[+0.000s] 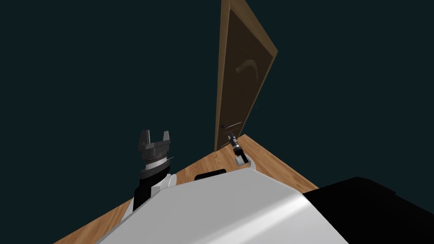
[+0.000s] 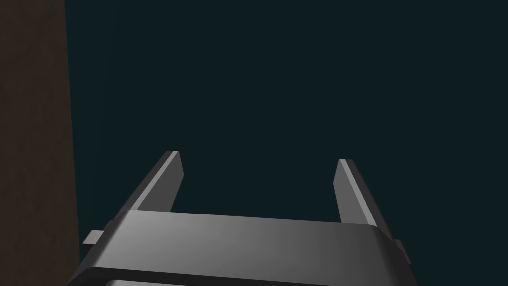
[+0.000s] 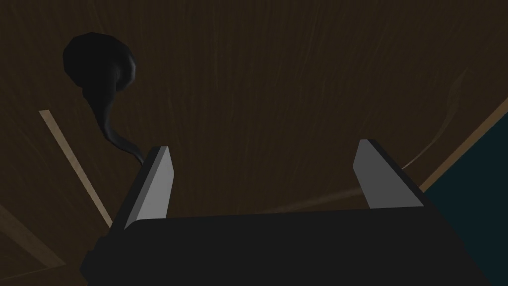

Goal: Pull the door open

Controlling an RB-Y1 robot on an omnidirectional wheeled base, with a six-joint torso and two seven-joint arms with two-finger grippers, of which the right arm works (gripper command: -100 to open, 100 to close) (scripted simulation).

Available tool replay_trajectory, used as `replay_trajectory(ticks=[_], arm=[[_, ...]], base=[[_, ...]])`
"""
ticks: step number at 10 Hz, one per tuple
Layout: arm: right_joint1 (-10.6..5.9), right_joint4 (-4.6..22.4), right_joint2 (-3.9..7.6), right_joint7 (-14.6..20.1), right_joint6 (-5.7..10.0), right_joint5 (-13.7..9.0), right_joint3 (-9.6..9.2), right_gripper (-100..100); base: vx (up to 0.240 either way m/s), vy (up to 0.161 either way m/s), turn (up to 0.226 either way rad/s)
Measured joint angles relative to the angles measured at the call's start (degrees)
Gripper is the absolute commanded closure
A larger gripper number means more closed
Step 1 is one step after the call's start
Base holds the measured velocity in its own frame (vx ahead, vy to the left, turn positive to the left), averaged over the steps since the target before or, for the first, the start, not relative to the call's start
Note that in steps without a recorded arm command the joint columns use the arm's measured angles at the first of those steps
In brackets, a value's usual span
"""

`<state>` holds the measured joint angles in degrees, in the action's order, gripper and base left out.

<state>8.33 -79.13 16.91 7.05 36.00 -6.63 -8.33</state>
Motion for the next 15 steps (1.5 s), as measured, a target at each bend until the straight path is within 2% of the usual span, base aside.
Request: replay_trajectory(ticks=[4, 7, 9, 11, 15], arm=[[-2.73, 7.32, 2.48, 1.41, 1.8, -1.13, -1.38, -100], [-3.51, 10.69, 3.7, 2.1, 2.61, -1.66, -2.04, -100], [-4.6, 13.47, 4.28, 2.45, 3.25, -1.98, -2.5, -100], [-5.66, 16.21, 5.49, 3.05, 3.73, -2.52, -3.08, -100], [-7.26, 21.62, 7.04, 4.01, 5.33, -3.24, -4.01, -100]], base=[[0.037, -0.077, 0.106], [0.026, -0.061, 0.098], [0.018, -0.05, 0.089], [0.03, -0.072, 0.113], [0.026, -0.066, 0.089]])
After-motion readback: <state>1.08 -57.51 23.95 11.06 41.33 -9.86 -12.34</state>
